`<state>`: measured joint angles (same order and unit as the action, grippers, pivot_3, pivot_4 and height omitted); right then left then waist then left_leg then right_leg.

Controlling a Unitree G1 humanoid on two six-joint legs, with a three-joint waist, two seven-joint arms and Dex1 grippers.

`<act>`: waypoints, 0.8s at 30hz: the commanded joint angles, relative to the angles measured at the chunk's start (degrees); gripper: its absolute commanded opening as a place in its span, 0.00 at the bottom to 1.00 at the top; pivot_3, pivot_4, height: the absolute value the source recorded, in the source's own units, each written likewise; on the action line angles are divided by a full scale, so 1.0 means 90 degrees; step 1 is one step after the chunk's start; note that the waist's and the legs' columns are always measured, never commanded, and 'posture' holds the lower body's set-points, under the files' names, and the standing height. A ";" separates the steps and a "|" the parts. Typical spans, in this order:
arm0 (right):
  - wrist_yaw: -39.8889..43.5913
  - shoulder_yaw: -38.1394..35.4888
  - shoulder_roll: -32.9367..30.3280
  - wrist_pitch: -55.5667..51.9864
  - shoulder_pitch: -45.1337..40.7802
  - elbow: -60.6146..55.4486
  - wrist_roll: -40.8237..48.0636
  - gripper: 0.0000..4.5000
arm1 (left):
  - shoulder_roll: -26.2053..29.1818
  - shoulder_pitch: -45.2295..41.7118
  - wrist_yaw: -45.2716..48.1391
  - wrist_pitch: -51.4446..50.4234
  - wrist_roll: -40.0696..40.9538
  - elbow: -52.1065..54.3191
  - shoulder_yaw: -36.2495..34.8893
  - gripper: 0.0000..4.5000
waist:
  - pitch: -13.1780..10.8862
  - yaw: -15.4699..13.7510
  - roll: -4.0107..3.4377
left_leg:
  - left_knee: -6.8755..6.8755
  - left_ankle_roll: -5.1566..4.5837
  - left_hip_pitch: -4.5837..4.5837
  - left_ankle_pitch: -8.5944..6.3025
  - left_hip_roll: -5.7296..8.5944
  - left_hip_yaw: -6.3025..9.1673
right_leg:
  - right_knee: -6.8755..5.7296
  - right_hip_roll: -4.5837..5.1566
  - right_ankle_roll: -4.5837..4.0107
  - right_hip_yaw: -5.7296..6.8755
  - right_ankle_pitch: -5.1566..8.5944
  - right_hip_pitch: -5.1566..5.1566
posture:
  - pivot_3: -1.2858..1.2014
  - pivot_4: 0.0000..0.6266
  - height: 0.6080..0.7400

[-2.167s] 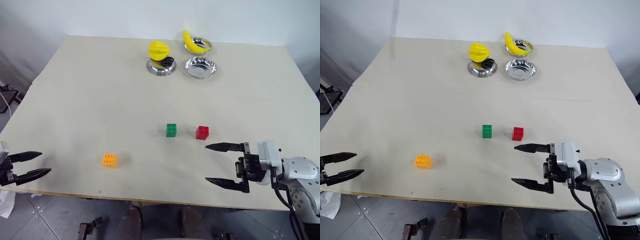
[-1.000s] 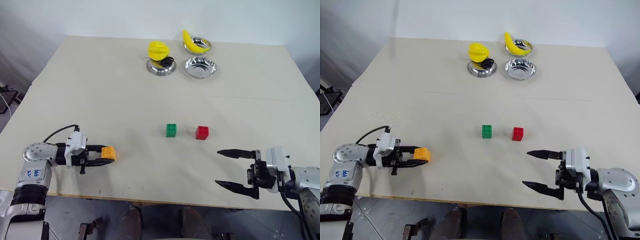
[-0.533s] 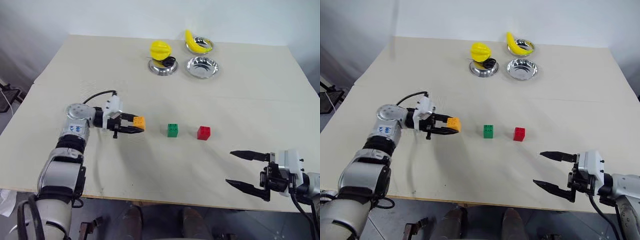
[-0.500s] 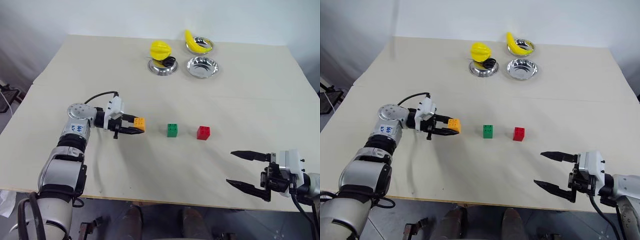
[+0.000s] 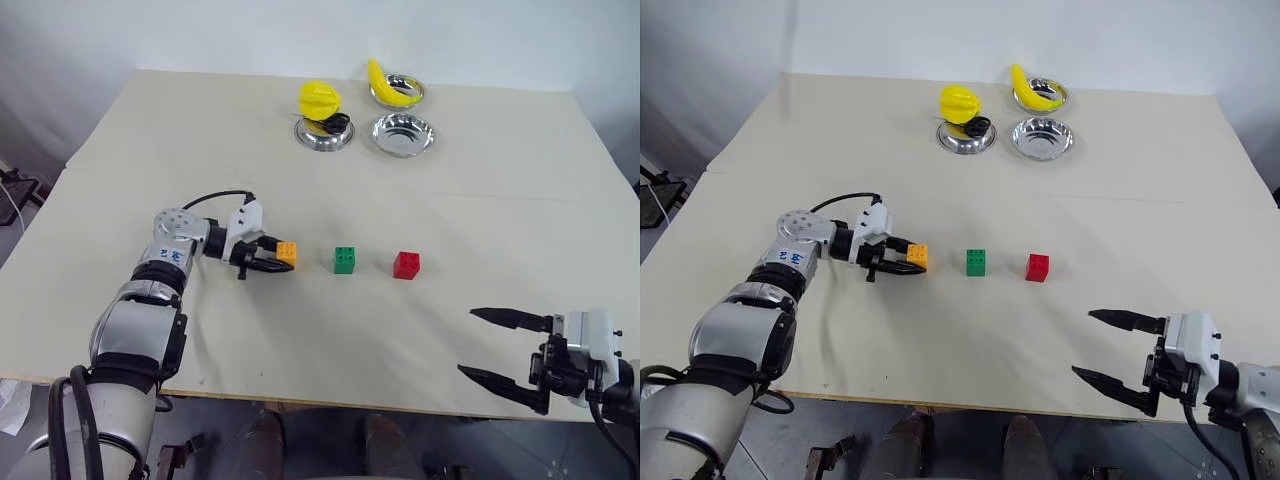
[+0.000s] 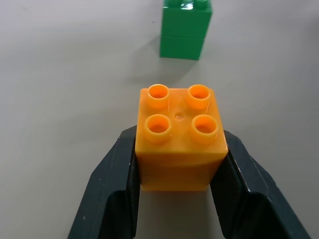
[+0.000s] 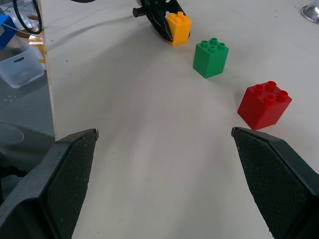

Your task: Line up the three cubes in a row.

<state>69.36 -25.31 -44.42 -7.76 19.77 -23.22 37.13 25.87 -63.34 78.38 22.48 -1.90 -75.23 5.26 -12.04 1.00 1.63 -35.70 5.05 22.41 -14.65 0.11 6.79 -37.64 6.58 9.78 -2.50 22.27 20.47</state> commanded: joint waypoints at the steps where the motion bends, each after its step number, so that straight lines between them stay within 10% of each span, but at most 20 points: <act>1: -0.0043 -0.0191 0.0033 0.0025 0.0062 -0.0213 0.0135 1.00 | 0.0078 -0.0099 -0.0150 -0.0139 -0.0157 -0.0109 -0.0094 0.50 | 0.0000 0.0008 0.0000 | 0.0000 0.0000 0.0000 0.0000 0.0000 0.0000 | -0.0001 0.0000 0.0000 0.0000 0.0000 0.0000 | 0.52 0.24 1.00; 9: -0.0097 -0.0128 0.0014 0.0004 -0.0017 -0.0198 0.0160 1.00 | 0.0254 -0.0033 -0.0203 0.0044 -0.0224 -0.0067 -0.0287 1.00 | -0.0001 0.0028 0.0001 | 0.0002 0.0000 0.0002 0.0000 0.0000 0.0000 | 0.0001 0.0000 0.0000 0.0000 0.0000 0.0002 | 0.52 0.24 1.00; 24: -0.0024 0.0117 -0.0009 -0.0137 -0.0425 -0.0086 0.0122 1.00 | 0.0399 0.0062 -0.0939 -0.0281 -0.0051 -0.0066 -0.0839 1.00 | -0.0001 0.0042 0.0001 | 0.0003 0.0000 0.0002 0.0000 0.0000 0.0001 | -0.0001 0.0000 0.0000 0.0000 0.0000 0.0003 | 0.52 0.24 1.00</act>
<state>69.00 -23.93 -44.42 -8.94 16.11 -23.41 37.34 29.56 -62.34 71.63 21.05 -4.33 -76.46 -0.31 -12.05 1.38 1.64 -35.68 5.06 22.42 -14.65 0.10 6.80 -37.65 6.58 9.78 -2.50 22.27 20.49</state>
